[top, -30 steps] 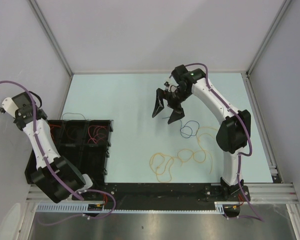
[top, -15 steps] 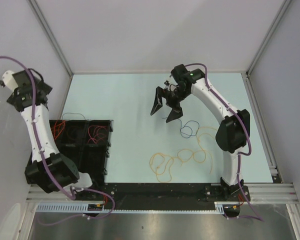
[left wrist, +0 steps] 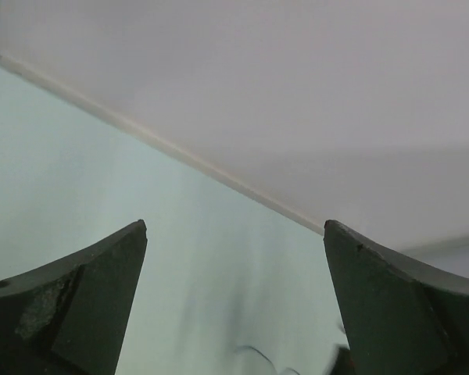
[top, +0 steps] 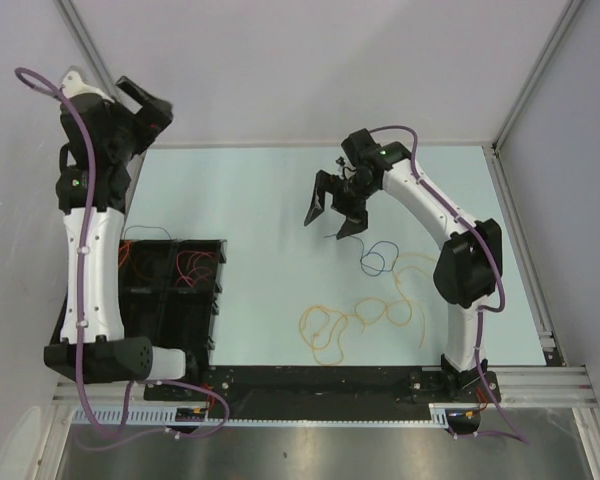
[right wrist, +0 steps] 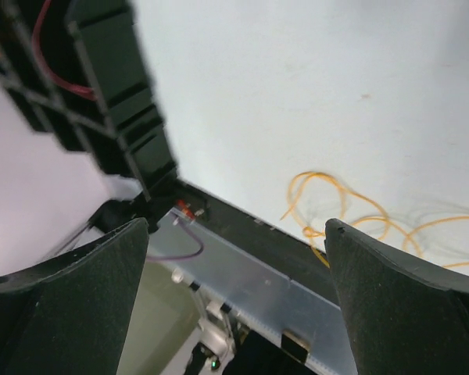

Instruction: Untangle the cables

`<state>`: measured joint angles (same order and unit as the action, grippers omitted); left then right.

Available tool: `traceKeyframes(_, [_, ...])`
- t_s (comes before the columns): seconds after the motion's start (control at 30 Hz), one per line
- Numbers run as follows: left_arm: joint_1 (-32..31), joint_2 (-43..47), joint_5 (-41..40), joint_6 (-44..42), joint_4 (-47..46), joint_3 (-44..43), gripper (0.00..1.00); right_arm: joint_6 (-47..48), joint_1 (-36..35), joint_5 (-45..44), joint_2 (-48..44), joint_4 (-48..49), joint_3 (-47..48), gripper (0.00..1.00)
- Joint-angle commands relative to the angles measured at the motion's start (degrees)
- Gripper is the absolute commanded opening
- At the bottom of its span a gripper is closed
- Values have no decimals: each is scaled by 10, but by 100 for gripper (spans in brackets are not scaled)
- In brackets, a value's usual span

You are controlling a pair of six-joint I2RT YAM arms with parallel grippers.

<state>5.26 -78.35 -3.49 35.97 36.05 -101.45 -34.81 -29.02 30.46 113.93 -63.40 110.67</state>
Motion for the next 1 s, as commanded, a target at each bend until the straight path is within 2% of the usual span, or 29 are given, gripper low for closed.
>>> traceKeyframes(0.0, [-40, 53, 246, 127, -196, 77, 100, -17, 4, -115, -58, 5, -40, 100])
traceKeyframes(0.13, [-113, 64, 316, 221, -339, 111, 100, -25, 9, -184, -87, -3, -90, 100])
traceKeyframes(0.17, [-139, 65, 321, 244, -403, 127, 100, -28, 12, -223, -104, -4, -118, 100])
traceKeyframes(0.2, [-150, 71, 334, 303, -435, 135, 100, -29, 11, -240, -113, -2, -138, 100])
traceKeyframes(0.27, [-176, 75, 337, 359, -531, 155, 100, -26, 12, -281, -138, 14, -193, 100])
traceKeyframes(0.43, [-203, 71, 327, 487, -602, 155, 100, -18, 8, -356, -148, 41, -251, 100])
traceKeyframes(0.53, [-211, 58, 299, 626, -765, 187, 100, -2, 11, -343, -150, 104, -293, 100])
traceKeyframes(0.57, [-213, 56, 292, 673, -782, 188, 100, 3, 12, -341, -146, 130, -295, 100])
traceKeyframes(0.73, [-213, 36, 264, 768, -804, 123, 100, 32, 12, -348, -104, 183, -297, 94])
traceKeyframes(0.77, [-213, 22, 256, 811, -817, 117, 100, 33, 11, -349, -99, 194, -298, 93])
traceKeyframes(0.97, [-204, 0, 176, 963, -924, 129, 100, 36, -14, -349, -40, 242, -298, 88])
